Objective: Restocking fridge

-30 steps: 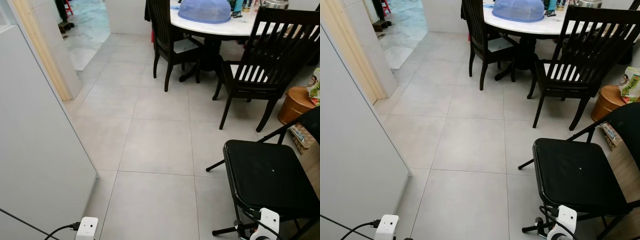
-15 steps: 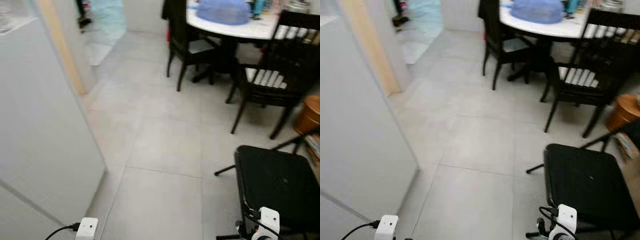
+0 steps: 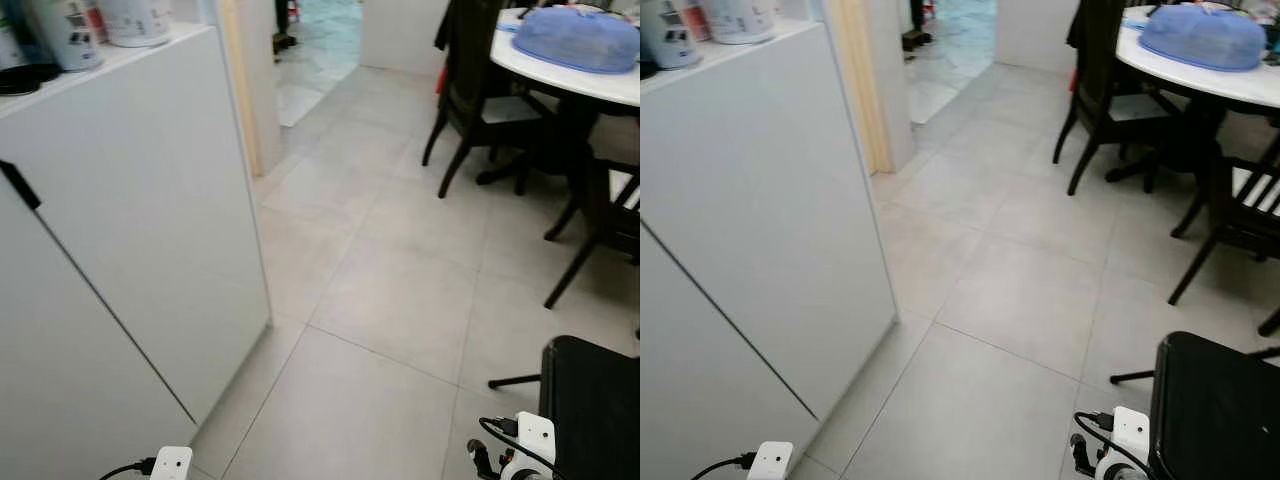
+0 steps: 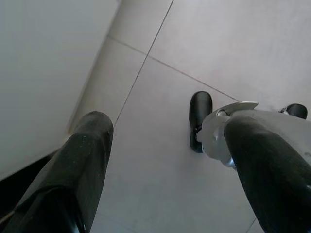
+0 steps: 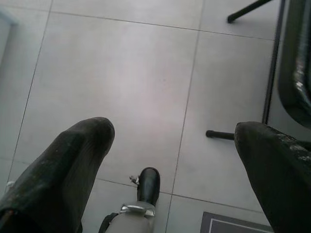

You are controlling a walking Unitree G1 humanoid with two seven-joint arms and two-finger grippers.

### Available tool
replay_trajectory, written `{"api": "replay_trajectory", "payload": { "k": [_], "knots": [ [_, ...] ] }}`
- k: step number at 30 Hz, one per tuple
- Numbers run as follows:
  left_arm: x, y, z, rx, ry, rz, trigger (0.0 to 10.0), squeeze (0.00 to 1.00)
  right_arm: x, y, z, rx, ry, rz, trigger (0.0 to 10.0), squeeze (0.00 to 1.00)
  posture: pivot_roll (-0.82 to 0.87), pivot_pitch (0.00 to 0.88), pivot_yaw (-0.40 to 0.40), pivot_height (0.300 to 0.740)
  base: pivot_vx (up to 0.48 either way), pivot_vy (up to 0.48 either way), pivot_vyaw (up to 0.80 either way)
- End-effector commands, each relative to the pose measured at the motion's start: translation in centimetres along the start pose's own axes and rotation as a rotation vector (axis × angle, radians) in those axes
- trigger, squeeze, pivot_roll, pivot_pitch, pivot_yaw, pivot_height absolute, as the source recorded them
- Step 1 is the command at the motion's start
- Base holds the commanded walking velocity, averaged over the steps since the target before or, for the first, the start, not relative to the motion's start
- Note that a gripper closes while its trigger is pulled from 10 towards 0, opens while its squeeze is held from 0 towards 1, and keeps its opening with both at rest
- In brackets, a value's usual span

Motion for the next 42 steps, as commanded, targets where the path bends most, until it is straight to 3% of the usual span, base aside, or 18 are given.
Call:
{"api": "replay_trajectory", "payload": {
  "k": [1,42],
  "knots": [
    [0.03,-0.41,0.08,-0.013,0.007,0.019,10.0,0.00,0.10,-0.23,-0.37,0.012,-0.005,0.012,10.0,0.00,0.05,0.000,-0.017,0.740,0.000,0.000,0.80],
    [0.01,-0.33,0.14,0.019,0.028,0.021,10.0,0.00,0.12,-0.01,-0.59,0.054,0.005,0.012,10.0,0.00,0.06,0.000,-0.033,0.740,0.000,0.000,0.80]
  ]
}}
Point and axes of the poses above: a point about 5 cm out from each wrist's last joint towards the gripper, its own x axis pointing back from the gripper into the wrist, its own y axis along the axis of the wrist's last joint, z = x × y, the point moved 1 cm from there along -x, pointing out of the wrist towards the gripper, and after that the axes turned 11 degrees about x, right-handed, at the moved point
